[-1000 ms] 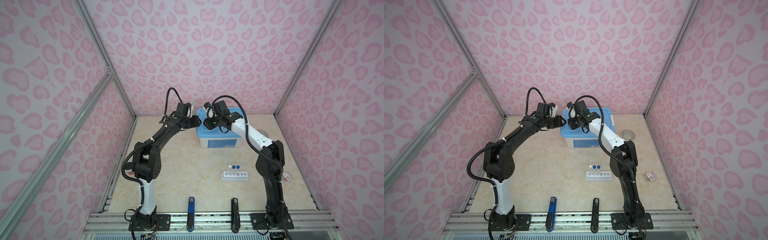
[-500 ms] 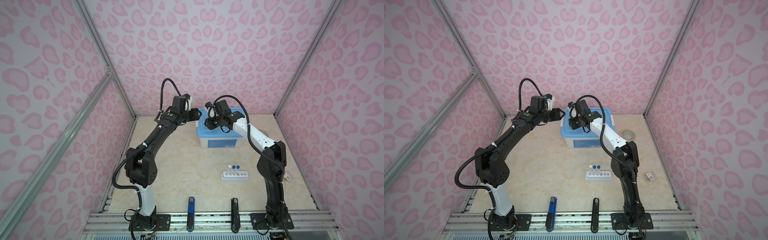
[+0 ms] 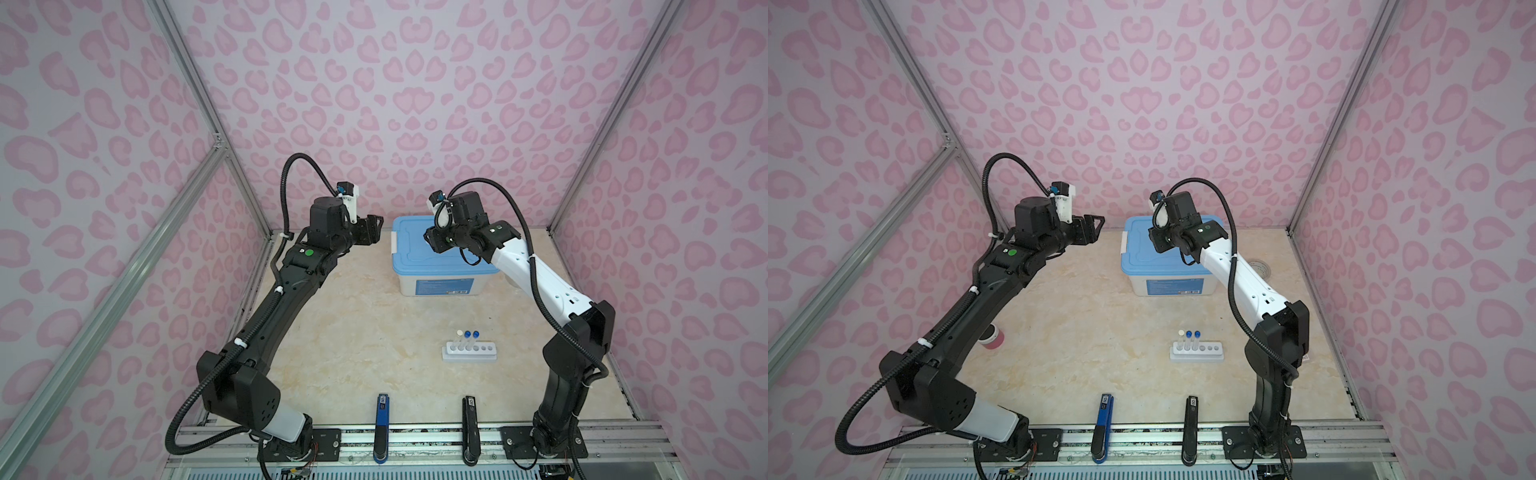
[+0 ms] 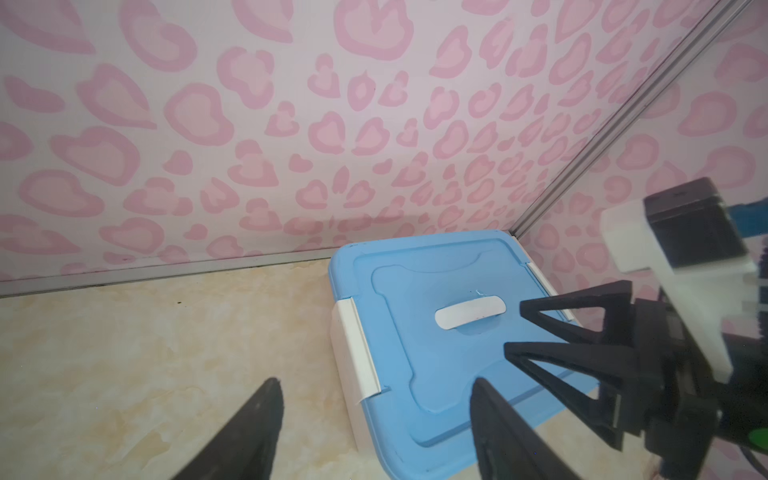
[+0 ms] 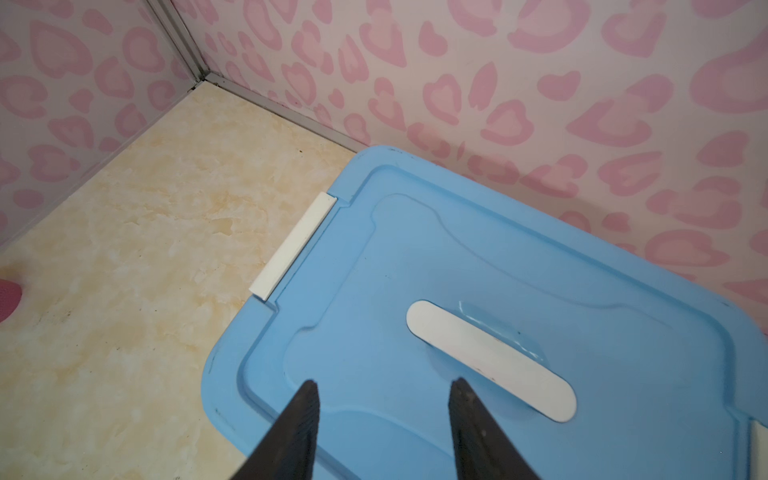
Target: Organize the chemistry lab equipment
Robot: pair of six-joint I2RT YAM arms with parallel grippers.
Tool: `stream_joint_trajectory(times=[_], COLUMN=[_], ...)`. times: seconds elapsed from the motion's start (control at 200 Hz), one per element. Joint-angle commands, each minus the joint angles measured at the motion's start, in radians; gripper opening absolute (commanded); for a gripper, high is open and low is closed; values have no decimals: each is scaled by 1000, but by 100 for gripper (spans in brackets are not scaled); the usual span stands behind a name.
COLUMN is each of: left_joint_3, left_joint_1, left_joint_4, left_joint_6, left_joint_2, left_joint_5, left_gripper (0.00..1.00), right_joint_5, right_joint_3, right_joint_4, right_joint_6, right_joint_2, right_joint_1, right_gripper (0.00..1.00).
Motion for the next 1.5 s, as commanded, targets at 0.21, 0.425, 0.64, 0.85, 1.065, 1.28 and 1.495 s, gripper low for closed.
stream_joint_trajectory(times=[0.21,0.425,0.64,0.85,1.065,1.28,1.495], left_joint_3=[-331,-574,-807,-990,-1109,-1168,-1149], left_joint_1=[84,88,89,97,142,210,245], left_joint_4=[220,367,538,705,802,889,967], left_joint_6=[76,98,118,175,166,192,205], left_joint_2=[-293,-488,-560,-549,-507,-419,-279], left_joint_5=[-167,-301,-518,-592,-598,-474,-386], left_gripper=[93,97,97,98,97,97,97], right_joint_5=[190,311,445,640,651,582,576], right_joint_3=[-332,-682,-1013,-1298,-1487,-1547,-1557], right_joint_4=[119,245,471,753,1023,1146,1252], right_joint_6=[-19,4,70,39,70,107,107], right_joint_2=[-340,-605,-779,-848,-830,-762,-672], right_joint_1=[-4,-59,-188,-237,-303,-361,-371], right_gripper=[68,83,98,98,98,98,98])
